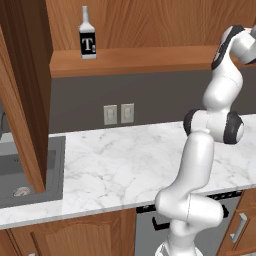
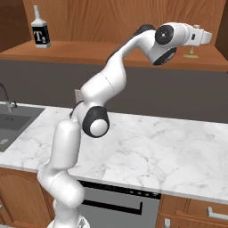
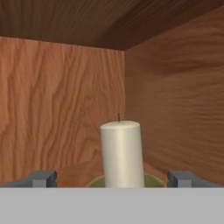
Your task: Get the candle and the liquor from the cabinet and move them to the dining counter.
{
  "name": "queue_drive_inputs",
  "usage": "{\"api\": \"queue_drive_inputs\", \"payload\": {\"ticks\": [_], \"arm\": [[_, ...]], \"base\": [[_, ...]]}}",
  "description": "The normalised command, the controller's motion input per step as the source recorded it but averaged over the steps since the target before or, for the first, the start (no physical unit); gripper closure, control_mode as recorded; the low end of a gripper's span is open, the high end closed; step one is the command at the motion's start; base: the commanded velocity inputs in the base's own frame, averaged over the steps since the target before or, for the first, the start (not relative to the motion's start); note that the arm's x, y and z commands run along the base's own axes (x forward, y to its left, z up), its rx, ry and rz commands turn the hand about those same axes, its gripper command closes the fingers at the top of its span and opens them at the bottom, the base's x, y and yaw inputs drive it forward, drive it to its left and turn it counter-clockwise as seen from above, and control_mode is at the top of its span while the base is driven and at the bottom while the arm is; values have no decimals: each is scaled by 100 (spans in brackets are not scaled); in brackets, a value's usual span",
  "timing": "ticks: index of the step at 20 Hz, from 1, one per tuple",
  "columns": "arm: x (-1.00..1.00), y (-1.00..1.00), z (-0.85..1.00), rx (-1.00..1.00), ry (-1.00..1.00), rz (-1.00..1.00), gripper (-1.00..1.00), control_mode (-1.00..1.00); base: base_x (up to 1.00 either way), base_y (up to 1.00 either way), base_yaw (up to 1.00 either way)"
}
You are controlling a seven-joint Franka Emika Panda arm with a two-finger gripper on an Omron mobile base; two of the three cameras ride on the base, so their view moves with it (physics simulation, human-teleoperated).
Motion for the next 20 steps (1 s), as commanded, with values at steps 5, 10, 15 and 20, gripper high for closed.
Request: {"api": "queue_drive_inputs", "payload": {"ticks": [5, 10, 15, 20], "arm": [[9, -3, 0, 0, 1, 0, -100, -100], [0, -9, 0, 0, 5, 0, -100, -100], [0, -23, 2, 0, 3, 0, -100, -100], [0, -17, 7, 0, 8, 0, -100, -100]], "base": [[0, 0, 0], [0, 0, 0], [0, 0, 0], [0, 0, 0]]}}
